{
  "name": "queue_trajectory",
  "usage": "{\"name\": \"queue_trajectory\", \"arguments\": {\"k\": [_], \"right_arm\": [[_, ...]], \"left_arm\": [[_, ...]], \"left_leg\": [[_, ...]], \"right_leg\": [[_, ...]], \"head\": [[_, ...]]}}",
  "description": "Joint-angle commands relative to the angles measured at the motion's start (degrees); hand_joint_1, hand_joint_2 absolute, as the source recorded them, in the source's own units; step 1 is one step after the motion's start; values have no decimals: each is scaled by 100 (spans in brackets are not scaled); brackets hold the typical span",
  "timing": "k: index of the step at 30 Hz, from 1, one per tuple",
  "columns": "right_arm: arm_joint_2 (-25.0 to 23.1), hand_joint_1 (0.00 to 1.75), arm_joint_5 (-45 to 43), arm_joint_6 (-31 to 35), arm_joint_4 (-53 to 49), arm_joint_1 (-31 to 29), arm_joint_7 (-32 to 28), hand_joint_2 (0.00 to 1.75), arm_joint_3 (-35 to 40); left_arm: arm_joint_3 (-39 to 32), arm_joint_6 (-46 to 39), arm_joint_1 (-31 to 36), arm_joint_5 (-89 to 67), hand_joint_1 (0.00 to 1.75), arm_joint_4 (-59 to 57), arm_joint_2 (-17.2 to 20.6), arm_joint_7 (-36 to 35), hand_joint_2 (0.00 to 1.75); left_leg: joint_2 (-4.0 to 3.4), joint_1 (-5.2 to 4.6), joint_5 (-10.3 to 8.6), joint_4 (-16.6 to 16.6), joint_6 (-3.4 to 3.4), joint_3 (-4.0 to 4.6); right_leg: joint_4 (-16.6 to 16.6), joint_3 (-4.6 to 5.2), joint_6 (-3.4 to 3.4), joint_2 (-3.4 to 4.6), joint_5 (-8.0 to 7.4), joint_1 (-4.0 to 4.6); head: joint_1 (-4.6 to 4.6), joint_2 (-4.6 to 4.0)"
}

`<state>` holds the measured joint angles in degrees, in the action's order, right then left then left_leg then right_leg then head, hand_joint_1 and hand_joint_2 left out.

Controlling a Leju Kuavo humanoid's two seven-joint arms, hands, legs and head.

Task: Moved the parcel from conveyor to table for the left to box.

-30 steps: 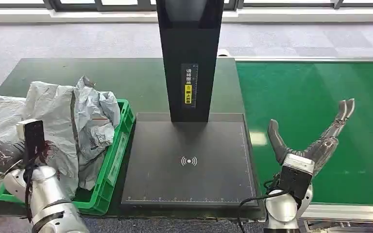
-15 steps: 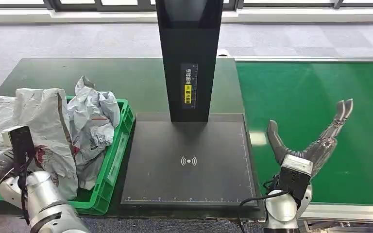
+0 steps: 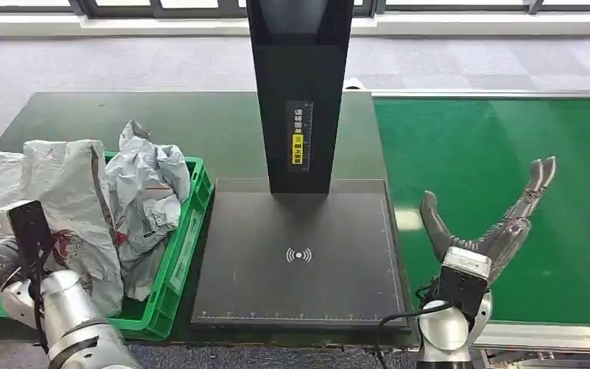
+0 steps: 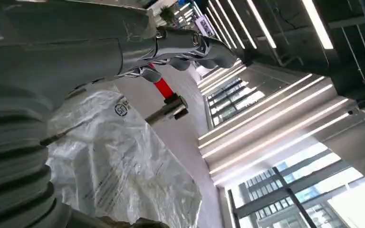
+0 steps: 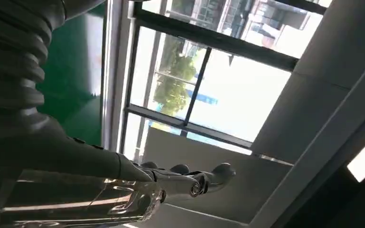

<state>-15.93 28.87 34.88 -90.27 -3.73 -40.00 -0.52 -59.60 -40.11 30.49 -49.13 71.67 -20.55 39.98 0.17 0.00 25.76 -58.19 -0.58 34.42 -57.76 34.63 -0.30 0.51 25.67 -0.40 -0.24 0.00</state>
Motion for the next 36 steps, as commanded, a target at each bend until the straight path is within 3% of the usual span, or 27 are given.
{"name": "queue_trajectory", "arguments": {"k": [1,3,5,9,15,22,30,36], "right_arm": [[-379,0,-105,109,179,423,0,175,-213],[-381,0,-125,162,146,445,0,175,-234],[-405,0,-124,204,79,496,0,175,-296],[-405,0,-124,204,79,496,0,175,-296],[-374,0,-192,235,-13,580,0,175,-344],[-384,0,-232,235,-221,731,0,175,-394],[-374,0,-227,209,-187,751,0,175,-414],[-275,0,-325,366,-74,729,0,175,-296]], "left_arm": [[3024,85,-702,1676,0,-722,55,-168,175],[3533,549,-1106,2401,0,-239,88,-113,175],[3871,1695,-1518,3405,0,316,156,2,175],[3871,1695,-1518,3405,0,316,156,2,175],[3950,2009,-2083,3922,0,977,241,2,175],[4209,2458,-2302,4108,0,1252,222,2,175],[4151,2324,-2313,4019,0,1223,218,2,175],[4017,1676,-2295,3709,0,1163,183,2,175]], "left_leg": [[54,3,-7,14,-2,-14],[53,4,-5,14,-3,-17],[36,0,1,15,-2,-26],[15,1,11,13,-1,-29],[-6,4,16,18,1,-32],[5,-1,11,7,4,-14],[8,0,12,20,0,-32],[5,2,15,35,-2,-56]], "right_leg": [[15,-33,3,-59,10,4],[18,-32,2,-61,12,5],[18,-36,2,-39,11,1],[15,-35,0,-20,12,2],[20,-30,-2,0,7,4],[7,-15,-1,-9,10,0],[19,-35,-2,-16,13,1],[35,-58,-3,-17,15,3]], "head": [[0,0],[0,0],[0,-2],[0,0],[0,-2],[-2,0],[0,0],[0,0]]}}
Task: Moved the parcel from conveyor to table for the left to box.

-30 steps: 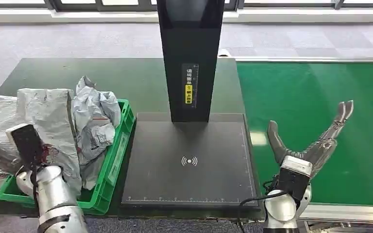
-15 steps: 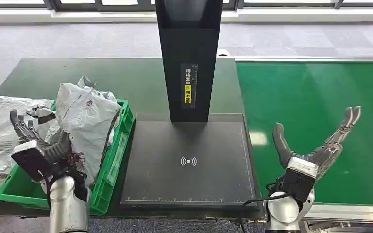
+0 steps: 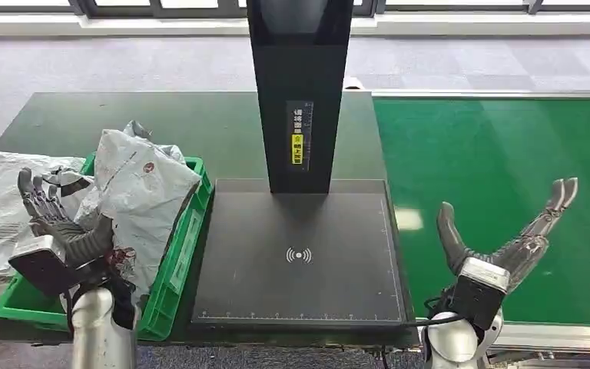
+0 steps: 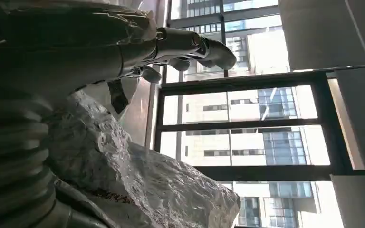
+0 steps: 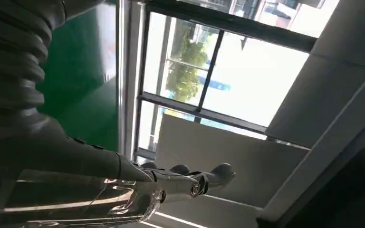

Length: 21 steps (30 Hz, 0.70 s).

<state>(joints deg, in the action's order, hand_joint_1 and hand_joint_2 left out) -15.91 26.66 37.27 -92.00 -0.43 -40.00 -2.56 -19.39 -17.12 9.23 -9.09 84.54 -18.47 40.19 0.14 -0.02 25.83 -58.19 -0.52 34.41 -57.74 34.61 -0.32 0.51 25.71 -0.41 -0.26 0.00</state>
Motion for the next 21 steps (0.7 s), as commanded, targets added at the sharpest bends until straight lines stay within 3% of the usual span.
{"name": "queue_trajectory", "arguments": {"k": [1,5,7,9,12,15,21], "right_arm": [[-280,0,-95,148,92,407,0,175,-86],[-288,0,-67,112,144,386,0,175,-63],[-291,0,-21,-72,390,193,0,175,45],[-339,0,21,-77,625,14,0,175,94],[-403,0,71,-229,798,-90,0,175,144],[-408,0,145,-315,939,-130,0,175,220],[-409,0,145,-334,1043,-142,0,175,271]], "left_arm": [[-46,-948,-139,-559,0,-227,-31,-19,175],[-438,-2288,227,-1918,0,-838,-52,-191,175],[-1799,-2288,1132,-3888,0,-1215,-153,-563,175],[-2683,-2288,1994,-4471,0,-2001,-153,-369,175],[-3950,-2288,2813,-5542,0,-2282,-153,-144,175],[-4356,-2288,3088,-5824,0,-2341,-153,-19,175],[-4153,-2288,3048,-5735,0,-2337,-153,-19,175]], "left_leg": [[9,0,4,14,-4,-25],[10,0,2,19,-3,-30],[15,2,1,29,-5,-42],[9,4,-2,14,-6,-24],[14,10,-11,13,-9,-15],[-4,7,-11,8,-13,-8],[11,10,-16,8,-17,-10]], "right_leg": [[12,-26,0,-13,9,1],[17,-31,1,-14,7,1],[26,-45,1,-23,7,3],[13,-24,-1,-13,3,4],[11,-20,-4,-22,-7,10],[4,-15,-5,-5,-10,8],[3,-17,-12,-17,-10,11]], "head": [[2,0],[2,0],[0,-2],[0,-2],[4,0],[2,0],[2,0]]}}
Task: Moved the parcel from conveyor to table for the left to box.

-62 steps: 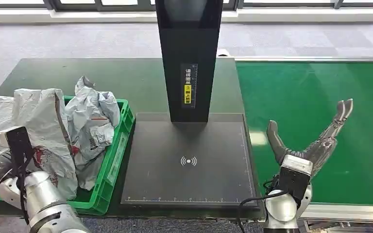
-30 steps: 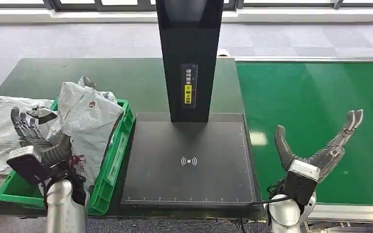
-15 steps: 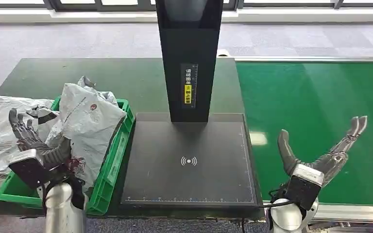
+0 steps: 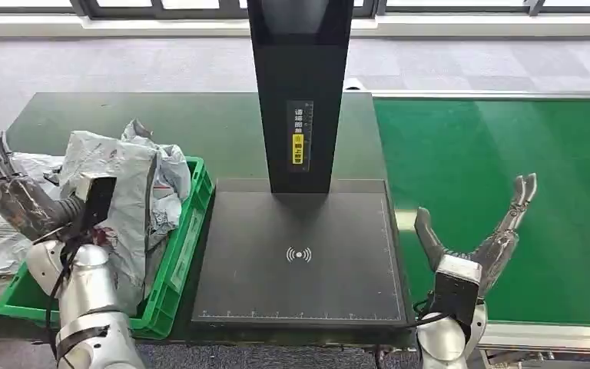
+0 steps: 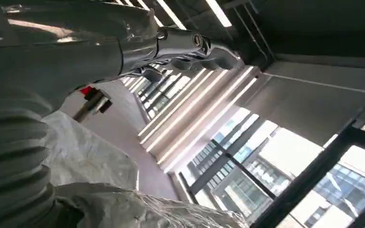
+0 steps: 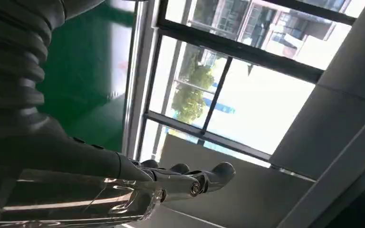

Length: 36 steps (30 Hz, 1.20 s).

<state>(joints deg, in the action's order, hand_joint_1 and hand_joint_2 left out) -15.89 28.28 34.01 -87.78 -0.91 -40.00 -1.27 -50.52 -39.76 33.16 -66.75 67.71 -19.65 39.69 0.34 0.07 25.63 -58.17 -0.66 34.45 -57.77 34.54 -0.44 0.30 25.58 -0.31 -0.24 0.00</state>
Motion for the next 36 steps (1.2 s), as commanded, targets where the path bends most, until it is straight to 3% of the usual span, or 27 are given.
{"name": "queue_trajectory", "arguments": {"k": [1,13,18,22,26,27,31,34,36], "right_arm": [[-411,0,-17,-8,621,-94,0,175,142],[-411,0,-17,-8,621,-94,0,175,142],[-411,0,-83,51,806,-122,0,175,172],[-385,0,-118,229,818,36,108,175,121],[-385,0,-118,229,818,36,108,175,121],[-371,0,-174,263,843,90,98,175,98],[-411,0,-164,184,1217,372,88,175,-259],[-411,0,-307,207,1044,613,0,175,-338],[-351,0,-539,337,758,736,0,175,-348]], "left_arm": [[-1040,-24,655,31,0,-654,-35,31,175],[-1040,-24,655,31,0,-654,-35,31,175],[-270,-24,376,399,0,-777,-35,-22,175],[735,-24,-94,407,0,-774,-35,-642,175],[735,-24,-94,407,0,-774,-35,-642,175],[1540,-24,-530,463,0,-309,-35,-1314,175],[1571,-24,-865,1013,0,-1330,48,-501,175],[2697,256,-1717,1668,0,-696,333,-580,175],[3030,263,-1980,1467,0,-386,493,-882,175]], "left_leg": [[-5,4,6,9,-4,-19],[-8,2,5,14,-6,-19],[-3,1,5,15,-4,-21],[1,2,7,13,-3,-21],[0,2,7,15,-3,-23],[0,2,7,15,-4,-24],[18,0,6,27,-2,-35],[0,-5,11,31,-1,-39],[-10,-4,21,19,1,-33]], "right_leg": [[9,-16,1,-1,5,4],[10,-14,0,2,1,2],[12,-18,1,-2,2,2],[12,-18,2,-5,5,3],[13,-21,2,-6,5,3],[14,-22,2,-6,5,3],[27,-35,3,-23,9,0],[27,-33,6,-3,10,-6],[18,-22,5,9,13,-5]], "head": [[-2,-2],[0,0],[0,0],[0,-2],[0,-2],[2,-2],[0,-2],[0,0],[-2,0]]}}
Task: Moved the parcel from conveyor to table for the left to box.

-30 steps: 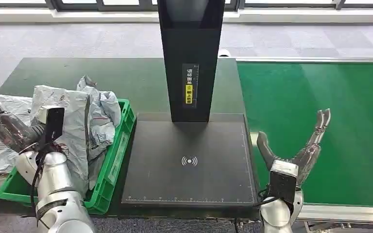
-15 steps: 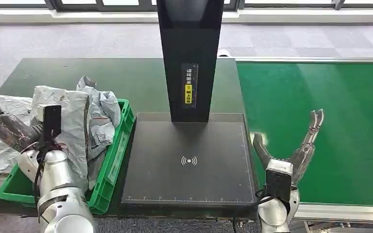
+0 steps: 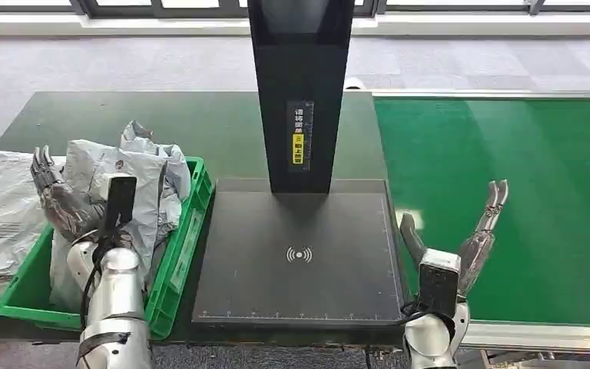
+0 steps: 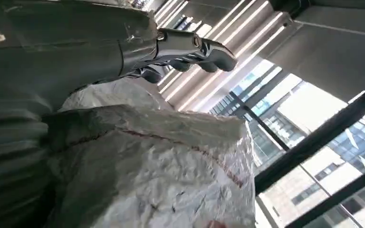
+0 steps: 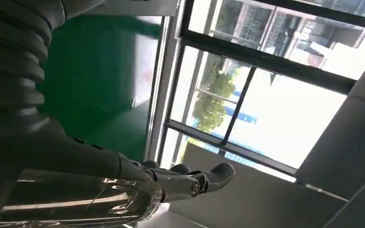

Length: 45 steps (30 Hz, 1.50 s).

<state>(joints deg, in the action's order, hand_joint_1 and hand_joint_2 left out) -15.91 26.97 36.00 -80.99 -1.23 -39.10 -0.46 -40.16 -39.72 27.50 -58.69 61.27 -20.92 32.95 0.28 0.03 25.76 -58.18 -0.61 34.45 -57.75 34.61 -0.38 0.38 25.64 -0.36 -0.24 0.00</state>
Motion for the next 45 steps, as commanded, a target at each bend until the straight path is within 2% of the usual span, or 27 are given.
{"name": "queue_trajectory", "arguments": {"k": [1,3,7,10,11,13,16,18,20,24,37,38,40,42,45], "right_arm": [[-278,0,-521,203,28,757,-90,175,-404],[-262,0,-771,176,-8,768,-90,175,-506],[-185,0,-794,180,-82,842,-90,175,-508],[-132,0,-878,165,-112,838,-90,175,-527],[-115,0,-890,156,-116,831,-90,175,-539],[-119,0,-921,136,-126,821,-90,175,-568],[-145,0,-886,145,-146,838,-90,175,-584],[-163,0,-878,158,-134,856,-90,175,-606],[-182,0,-929,158,-112,876,-90,175,-658],[-167,0,-942,151,-123,888,-90,175,-654],[-167,0,-942,151,-123,888,-90,175,-654],[-168,0,-937,189,-91,881,-90,175,-649],[-170,0,-940,191,-55,870,-90,175,-612],[-144,0,-955,279,46,822,-90,175,-492],[-110,0,-998,343,71,808,-90,175,-421]], "left_arm": [[2089,350,-1456,567,0,333,737,-353,175],[2055,502,-1420,379,0,152,1009,-659,175],[2063,1177,-1820,791,0,518,1332,-144,175],[2035,1348,-2047,469,0,875,1465,-100,175],[1968,1365,-2026,181,0,977,1515,-278,175],[1867,1360,-1931,-45,0,1019,1581,-467,175],[1584,1057,-1765,-833,0,979,1681,-1033,175],[1398,710,-1667,-1502,0,942,1739,-1469,175],[1172,232,-1541,-2390,0,974,1754,-2038,175],[1165,255,-1504,-2398,0,995,1775,-2049,175],[1165,255,-1504,-2398,0,995,1775,-2049,175],[1005,-28,-1535,-3097,0,1508,1655,-2506,175],[898,-28,-1766,-3131,0,2960,1744,-2677,175],[398,-28,-1894,-3131,0,4110,1575,-2135,175],[-130,-28,-1700,-3131,0,4364,1287,-1278,175]], "left_leg": [[-8,-1,12,28,-7,-46],[-13,-14,15,36,-5,-64],[-29,-20,33,47,-12,-99],[-66,-27,52,70,-19,-132],[-73,-28,63,74,-26,-121],[-70,-33,98,74,-29,-170],[-65,-30,96,89,-35,-189],[-61,-32,90,99,-43,-238],[-60,-27,87,96,-54,-244],[-36,-7,86,88,-62,-222],[-35,-5,83,87,-63,-214],[-34,-4,83,87,-63,-214],[-39,2,89,74,-63,-200],[-58,8,97,62,-64,-193],[-70,11,100,67,-70,-192]], "right_leg": [[22,-38,-2,3,11,0],[22,-54,3,7,22,-14],[18,-76,-5,25,29,-19],[18,-105,-13,63,41,-27],[17,-116,-19,67,51,-28],[9,-164,-25,69,88,-32],[16,-180,-37,61,98,-32],[17,-180,-44,58,100,-33],[12,-180,-48,58,101,-29],[9,-166,-55,34,105,-7],[9,-165,-57,32,108,-6],[11,-166,-58,31,107,-5],[4,-155,-57,36,108,1],[-2,-145,-59,55,108,7],[2,-142,-67,67,103,10]], "head": [[4,0],[2,0],[0,0],[0,0],[-4,0],[-2,0],[0,0],[-2,-2],[-2,-2],[-2,-2],[0,0],[0,-2],[-2,0],[-2,-2],[0,0]]}}
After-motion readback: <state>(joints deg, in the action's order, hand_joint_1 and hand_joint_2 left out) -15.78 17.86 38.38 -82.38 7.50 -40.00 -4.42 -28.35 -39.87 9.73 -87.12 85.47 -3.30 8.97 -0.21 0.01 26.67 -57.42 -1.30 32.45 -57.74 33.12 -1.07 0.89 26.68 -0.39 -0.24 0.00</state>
